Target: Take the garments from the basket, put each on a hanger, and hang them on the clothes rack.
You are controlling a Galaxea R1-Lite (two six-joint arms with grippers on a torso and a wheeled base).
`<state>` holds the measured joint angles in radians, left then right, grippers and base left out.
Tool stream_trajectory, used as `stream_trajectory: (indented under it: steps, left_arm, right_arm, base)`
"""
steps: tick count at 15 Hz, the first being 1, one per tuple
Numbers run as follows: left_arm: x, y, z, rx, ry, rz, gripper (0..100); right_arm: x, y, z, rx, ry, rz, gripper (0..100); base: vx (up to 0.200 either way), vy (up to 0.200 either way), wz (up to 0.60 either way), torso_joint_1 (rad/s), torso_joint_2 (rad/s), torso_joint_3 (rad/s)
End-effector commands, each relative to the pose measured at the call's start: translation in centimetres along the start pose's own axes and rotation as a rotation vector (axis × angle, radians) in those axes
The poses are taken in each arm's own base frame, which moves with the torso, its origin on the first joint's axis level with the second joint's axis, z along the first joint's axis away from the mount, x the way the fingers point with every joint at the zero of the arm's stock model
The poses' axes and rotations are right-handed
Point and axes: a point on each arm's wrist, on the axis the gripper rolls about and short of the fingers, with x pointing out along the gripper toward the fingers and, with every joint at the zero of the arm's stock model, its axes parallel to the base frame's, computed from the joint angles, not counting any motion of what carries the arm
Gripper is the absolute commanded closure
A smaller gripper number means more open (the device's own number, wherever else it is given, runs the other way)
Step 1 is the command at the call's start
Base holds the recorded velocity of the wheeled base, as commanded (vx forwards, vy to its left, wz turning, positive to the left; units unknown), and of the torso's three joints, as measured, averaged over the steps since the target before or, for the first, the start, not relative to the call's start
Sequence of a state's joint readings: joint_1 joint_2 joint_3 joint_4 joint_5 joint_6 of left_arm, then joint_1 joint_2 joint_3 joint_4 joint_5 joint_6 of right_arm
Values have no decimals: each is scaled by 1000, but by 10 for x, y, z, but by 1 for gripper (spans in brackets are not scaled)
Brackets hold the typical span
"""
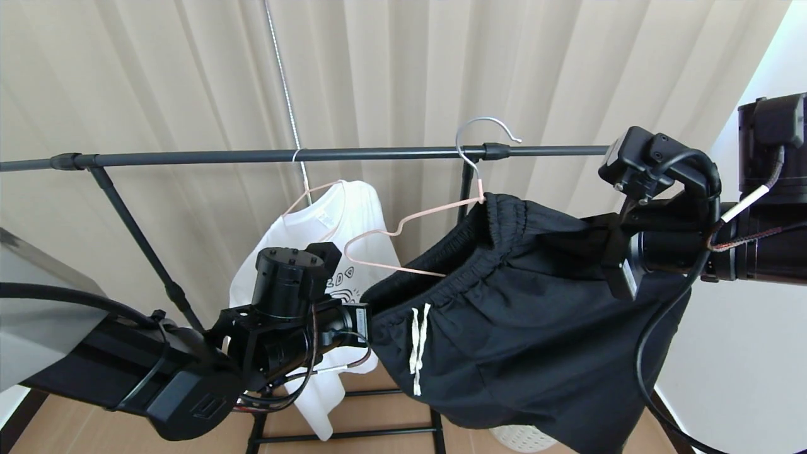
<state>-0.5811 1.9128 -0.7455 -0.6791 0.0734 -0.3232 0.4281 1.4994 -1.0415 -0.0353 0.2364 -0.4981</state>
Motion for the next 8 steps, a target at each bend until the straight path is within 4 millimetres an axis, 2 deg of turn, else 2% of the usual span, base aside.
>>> stream_trajectory:
  steps: [1,4,8]
  left_arm:
    - [-6,4,7,7,-32,26,100]
    - [-7,17,14,10,-62,88,100]
    - [-11,24,24,-5,-95,105,100]
  right_arm:
    - [-4,4,-18,41,-30,14,100]
    - [3,15,-44,74,-58,43,100]
    - [3,12,-49,74,-74,14,100]
  base:
    - [0,0,0,0,0,0]
    - [0,0,0,0,0,0]
    - [0,0,0,0,0,0]
